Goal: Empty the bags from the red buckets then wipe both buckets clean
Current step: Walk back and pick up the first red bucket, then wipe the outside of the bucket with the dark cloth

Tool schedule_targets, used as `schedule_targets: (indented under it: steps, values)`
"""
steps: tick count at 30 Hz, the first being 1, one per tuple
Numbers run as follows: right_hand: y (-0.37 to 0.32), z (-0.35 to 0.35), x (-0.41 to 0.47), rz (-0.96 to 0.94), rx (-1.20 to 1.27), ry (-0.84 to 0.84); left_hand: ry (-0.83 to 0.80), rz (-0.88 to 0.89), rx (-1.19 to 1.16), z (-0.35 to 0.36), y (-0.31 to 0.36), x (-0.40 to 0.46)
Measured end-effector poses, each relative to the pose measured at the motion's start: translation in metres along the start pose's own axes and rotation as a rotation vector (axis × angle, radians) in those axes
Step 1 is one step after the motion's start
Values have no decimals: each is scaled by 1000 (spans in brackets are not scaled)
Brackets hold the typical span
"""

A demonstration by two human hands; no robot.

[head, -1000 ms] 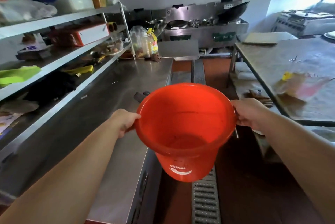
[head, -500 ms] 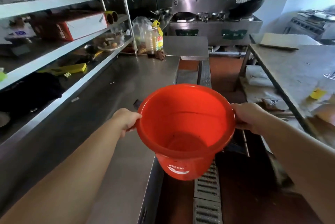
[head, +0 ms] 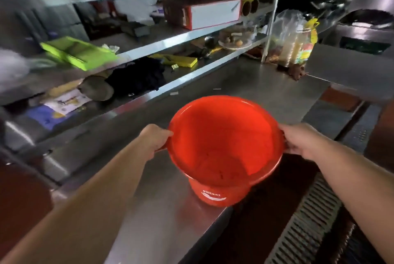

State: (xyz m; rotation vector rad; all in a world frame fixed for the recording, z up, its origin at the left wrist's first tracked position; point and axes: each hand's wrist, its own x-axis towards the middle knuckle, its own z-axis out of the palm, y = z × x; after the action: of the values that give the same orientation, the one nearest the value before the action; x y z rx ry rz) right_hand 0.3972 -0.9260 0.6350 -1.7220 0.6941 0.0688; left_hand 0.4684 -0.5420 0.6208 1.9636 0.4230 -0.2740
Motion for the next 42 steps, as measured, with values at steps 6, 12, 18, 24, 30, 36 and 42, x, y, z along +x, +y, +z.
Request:
schedule_targets:
  steps: [6, 12, 18, 24, 30, 36, 42]
  values:
    - [-45, 62, 81, -115, -155, -216, 302, -149, -120, -23, -27, -16]
    - [-64, 134, 109, -145, -273, -375, 518, -260, -150, -43, -59, -39]
    - [-69, 187, 121, -178, -369, -438, 573, -323, -188, -64, -80, -41]
    - [-64, 211, 136, -225, -432, -447, 564, -361, -240, -69, -91, -38]
    - [-65, 214, 157, -228, -461, -472, 629, -465, -27, -60, -72, -42]
    - [-49, 198, 212, -194, -486, -499, 713, -181, 583, -5, -32, -39]
    - [7, 164, 292, -73, -550, -462, 408, 9, 599, 85, 13, -9]
